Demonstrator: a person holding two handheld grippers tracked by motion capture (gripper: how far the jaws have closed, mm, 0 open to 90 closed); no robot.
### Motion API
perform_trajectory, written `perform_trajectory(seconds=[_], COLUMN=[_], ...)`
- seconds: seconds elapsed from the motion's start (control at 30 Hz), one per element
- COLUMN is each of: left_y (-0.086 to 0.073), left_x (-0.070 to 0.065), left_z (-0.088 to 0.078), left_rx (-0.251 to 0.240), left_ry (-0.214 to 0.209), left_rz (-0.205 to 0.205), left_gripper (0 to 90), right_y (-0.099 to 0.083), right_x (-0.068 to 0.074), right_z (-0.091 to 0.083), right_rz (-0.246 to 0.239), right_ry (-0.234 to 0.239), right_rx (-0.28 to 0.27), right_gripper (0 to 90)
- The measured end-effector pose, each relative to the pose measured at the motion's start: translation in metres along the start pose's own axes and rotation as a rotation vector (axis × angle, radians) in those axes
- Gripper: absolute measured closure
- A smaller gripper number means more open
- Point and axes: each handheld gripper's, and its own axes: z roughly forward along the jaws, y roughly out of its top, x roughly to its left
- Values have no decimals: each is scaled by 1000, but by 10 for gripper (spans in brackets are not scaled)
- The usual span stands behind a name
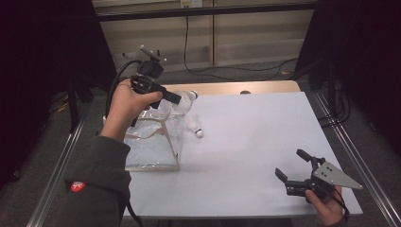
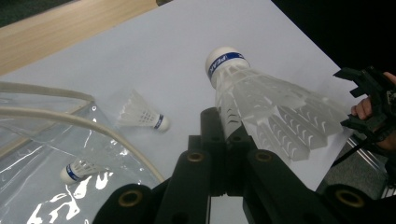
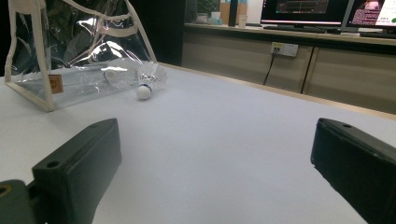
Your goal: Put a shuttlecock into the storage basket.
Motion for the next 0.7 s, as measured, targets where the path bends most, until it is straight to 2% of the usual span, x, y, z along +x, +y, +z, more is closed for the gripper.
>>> perform_trajectory(seconds=[0.07, 0.7], left_y=[0, 0], left_x=[1, 9], left_z=[-1, -13], left_rx=[0, -15], left_ry=[12, 37], left_rz=[-4, -27], left_gripper=[900, 900], right_y=[0, 0], right_x=[0, 0], right_z=[0, 0], right_rz=[-4, -4], right_ry=[3, 2], right_rx=[-1, 0], right_gripper=[17, 17])
